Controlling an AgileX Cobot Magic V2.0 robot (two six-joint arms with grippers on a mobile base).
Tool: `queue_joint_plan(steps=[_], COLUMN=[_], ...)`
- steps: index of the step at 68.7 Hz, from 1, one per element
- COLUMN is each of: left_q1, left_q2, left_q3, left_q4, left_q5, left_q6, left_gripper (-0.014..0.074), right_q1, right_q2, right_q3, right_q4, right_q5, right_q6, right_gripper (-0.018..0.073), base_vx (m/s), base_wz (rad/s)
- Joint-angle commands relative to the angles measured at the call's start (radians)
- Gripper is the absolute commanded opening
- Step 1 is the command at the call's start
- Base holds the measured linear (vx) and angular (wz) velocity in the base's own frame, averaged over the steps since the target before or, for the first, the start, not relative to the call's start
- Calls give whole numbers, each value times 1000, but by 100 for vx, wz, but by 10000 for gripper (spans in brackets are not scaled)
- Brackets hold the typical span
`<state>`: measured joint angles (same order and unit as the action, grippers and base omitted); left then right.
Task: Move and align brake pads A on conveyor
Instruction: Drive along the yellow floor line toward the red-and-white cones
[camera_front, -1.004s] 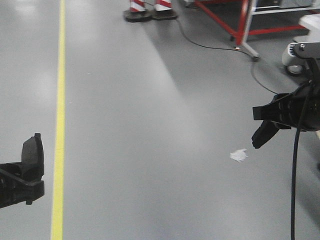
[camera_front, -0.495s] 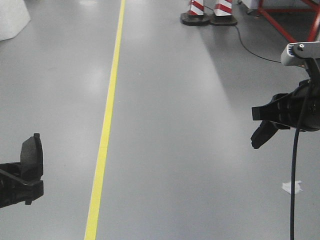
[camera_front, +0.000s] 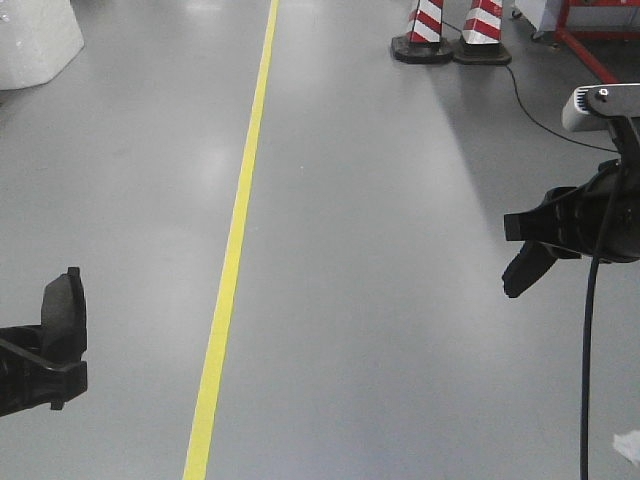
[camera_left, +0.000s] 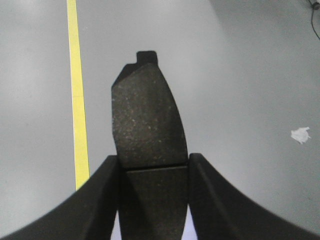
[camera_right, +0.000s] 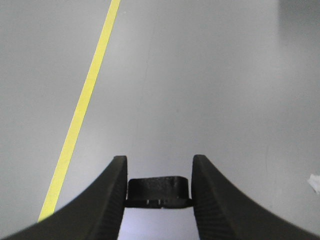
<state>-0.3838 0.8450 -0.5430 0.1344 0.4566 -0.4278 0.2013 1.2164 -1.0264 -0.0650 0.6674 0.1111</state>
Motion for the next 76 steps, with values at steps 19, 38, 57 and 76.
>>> queue_joint_plan(steps=[19, 38, 57, 76], left_q1=[2, 2, 2, 2], left_q2=[-13, -13, -13, -13], left_q3=[-27, -27, -27, -27], left_q4=[6, 6, 6, 6], left_q5=[-78, -78, -78, -78], left_q6=[0, 0, 0, 0], left_gripper=[2, 2, 2, 2], right_q1=[-3, -3, -3, -3], right_q2=[-29, -29, -29, -29], right_q3=[-29, -29, -29, -29], right_q4=[-7, -7, -7, -7], right_q5=[-76, -76, -75, -75], right_q6=[-4, -4, -4, -4], right_gripper=[4, 4, 4, 4], base_vx=[51, 51, 51, 52], base_wz=[1, 0, 3, 5])
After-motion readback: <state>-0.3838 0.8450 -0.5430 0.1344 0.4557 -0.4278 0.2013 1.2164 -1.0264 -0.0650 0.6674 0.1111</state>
